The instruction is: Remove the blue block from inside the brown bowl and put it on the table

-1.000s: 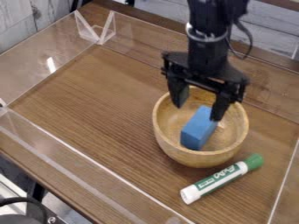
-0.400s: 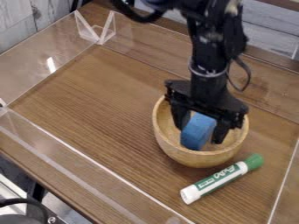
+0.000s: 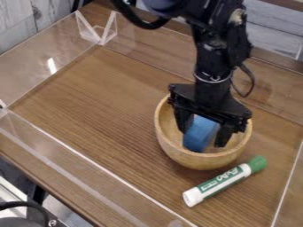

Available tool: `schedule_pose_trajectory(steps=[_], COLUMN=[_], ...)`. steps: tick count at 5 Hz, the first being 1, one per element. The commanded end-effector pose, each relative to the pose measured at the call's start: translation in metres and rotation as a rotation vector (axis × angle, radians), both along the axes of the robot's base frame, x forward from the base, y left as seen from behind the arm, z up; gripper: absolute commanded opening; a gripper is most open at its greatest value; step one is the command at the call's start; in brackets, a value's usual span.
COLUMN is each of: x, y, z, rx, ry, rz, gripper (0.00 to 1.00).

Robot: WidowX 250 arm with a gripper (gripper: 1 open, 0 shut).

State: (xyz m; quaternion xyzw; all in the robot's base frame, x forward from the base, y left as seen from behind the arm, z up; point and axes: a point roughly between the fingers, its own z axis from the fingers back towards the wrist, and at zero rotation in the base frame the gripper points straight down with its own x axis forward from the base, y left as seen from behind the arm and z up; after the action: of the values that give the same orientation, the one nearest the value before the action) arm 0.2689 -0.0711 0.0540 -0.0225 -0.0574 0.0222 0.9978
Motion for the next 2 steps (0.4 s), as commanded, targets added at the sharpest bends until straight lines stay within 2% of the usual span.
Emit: schedule_pose_trajectory(steps=[1, 2], x=[0.0029, 0.0056], y=[-0.0047, -0.0046], z=[-0.0021, -0.0036], rx=[-0.001, 0.011], ry=[-0.016, -0.018], rz=[-0.008, -0.020], gripper=[1.00, 0.00])
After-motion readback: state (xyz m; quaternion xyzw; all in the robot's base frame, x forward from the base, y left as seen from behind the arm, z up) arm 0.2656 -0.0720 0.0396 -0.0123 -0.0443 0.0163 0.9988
